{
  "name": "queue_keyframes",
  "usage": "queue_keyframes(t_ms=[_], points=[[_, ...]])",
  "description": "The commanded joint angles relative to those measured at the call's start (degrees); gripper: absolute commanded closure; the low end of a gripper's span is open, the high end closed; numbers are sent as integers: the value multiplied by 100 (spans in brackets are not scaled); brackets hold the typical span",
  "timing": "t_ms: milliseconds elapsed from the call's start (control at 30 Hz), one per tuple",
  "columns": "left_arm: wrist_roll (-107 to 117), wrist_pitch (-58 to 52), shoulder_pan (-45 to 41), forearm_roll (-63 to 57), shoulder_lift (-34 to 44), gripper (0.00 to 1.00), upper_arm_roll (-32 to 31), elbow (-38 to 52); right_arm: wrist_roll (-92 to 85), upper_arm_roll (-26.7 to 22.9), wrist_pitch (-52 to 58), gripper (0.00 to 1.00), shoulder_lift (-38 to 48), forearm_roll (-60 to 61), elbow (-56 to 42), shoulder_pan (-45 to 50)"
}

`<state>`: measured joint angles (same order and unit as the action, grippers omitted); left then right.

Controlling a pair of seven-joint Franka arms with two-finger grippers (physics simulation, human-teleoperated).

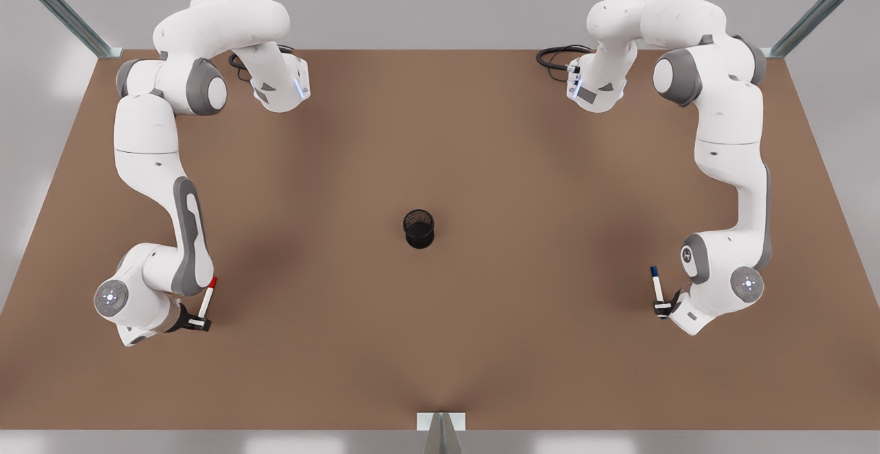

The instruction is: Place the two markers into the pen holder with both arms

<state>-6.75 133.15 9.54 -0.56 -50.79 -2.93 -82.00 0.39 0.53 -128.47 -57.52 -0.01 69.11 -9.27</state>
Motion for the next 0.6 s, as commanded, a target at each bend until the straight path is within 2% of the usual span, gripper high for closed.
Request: queue_keyframes(t_ms=[0,167,267,367,433,500,567], points=[[-28,1,4,47,8,79,-6,8,-127,8,-12,37,12,1,-3,4],[-10,-78,-31,65,175,79,-15,52,-56,8,-12,43,12,10,-12,13],[-28,-929,-40,65,771,79,-357,61,-56,8,-12,49,12,10,-12,13],[156,-2741,-49,82,1633,79,-1244,289,-65,8,-12,49,4,10,-12,13],[324,-3058,-66,724,1827,79,-1807,456,-65,8,-12,52,4,10,-12,13],[-194,-2786,-75,768,1757,79,-2695,632,-56,8,-20,52,4,10,-3,13],[-986,-1907,-189,1092,1704,79,-3196,641,-56,8,-20,52,-5,10,-3,13]])
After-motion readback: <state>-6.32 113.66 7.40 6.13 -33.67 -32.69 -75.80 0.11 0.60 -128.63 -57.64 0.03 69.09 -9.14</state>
